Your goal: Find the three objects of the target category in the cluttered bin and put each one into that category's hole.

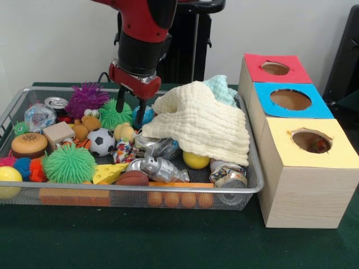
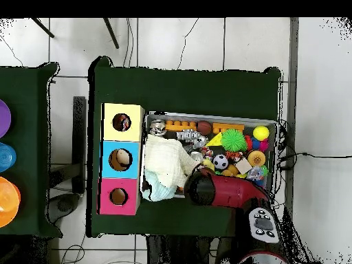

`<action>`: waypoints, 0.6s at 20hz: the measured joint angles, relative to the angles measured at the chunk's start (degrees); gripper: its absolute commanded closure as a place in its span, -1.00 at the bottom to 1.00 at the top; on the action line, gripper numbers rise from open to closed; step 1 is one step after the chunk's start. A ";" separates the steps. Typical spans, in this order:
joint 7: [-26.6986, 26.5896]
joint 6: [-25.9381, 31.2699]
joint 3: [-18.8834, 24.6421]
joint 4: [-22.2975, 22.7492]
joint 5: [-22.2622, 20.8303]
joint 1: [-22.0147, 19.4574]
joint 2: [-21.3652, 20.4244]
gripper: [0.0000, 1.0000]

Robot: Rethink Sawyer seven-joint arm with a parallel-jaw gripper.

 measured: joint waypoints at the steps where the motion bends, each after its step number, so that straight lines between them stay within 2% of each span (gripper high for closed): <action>1: 0.00 0.00 0.04 -0.07 0.00 -0.14 0.06 -1.00; 12: 0.00 -1.24 0.40 -2.27 0.00 -1.73 3.51 -1.00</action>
